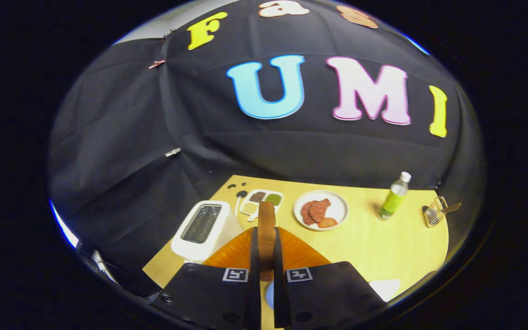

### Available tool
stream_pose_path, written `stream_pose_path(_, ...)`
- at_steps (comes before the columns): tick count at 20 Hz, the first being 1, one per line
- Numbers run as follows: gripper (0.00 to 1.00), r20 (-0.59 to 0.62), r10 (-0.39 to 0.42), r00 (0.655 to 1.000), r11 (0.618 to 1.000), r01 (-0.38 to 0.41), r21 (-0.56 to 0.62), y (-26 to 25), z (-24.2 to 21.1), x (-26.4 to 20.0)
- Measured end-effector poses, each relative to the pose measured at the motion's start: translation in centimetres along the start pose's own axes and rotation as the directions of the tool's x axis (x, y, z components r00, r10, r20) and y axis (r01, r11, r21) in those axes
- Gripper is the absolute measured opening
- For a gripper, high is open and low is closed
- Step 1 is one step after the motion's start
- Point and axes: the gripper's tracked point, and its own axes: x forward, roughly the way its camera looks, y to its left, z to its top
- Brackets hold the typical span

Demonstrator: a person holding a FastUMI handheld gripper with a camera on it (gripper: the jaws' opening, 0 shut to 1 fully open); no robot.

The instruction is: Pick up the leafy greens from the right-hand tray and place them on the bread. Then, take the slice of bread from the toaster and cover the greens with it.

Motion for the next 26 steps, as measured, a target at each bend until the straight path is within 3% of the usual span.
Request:
stream_pose_path(3,0.15,-0.016,-0.07,0.997,0.997,0.071,0.035,-3.4,-3.5,-1.1)
stream_pose_path(8,0.15,-0.032,-0.12,0.992,0.987,0.123,0.1,-5.5,-8.4,-1.0)
stream_pose_path(15,0.15,-0.073,-0.086,0.994,0.977,0.098,0.19,-4.5,-13.7,2.6)
stream_pose_path(20,0.15,-0.122,-0.121,0.985,0.943,0.152,0.296,-7.1,-17.3,4.4)
stream_pose_path(24,0.16,-0.159,-0.17,0.973,0.937,0.209,0.281,-9.6,-18.9,3.3)
stream_pose_path(26,0.22,-0.196,-0.181,0.964,0.937,0.229,0.263,-10.2,-19.8,2.7)
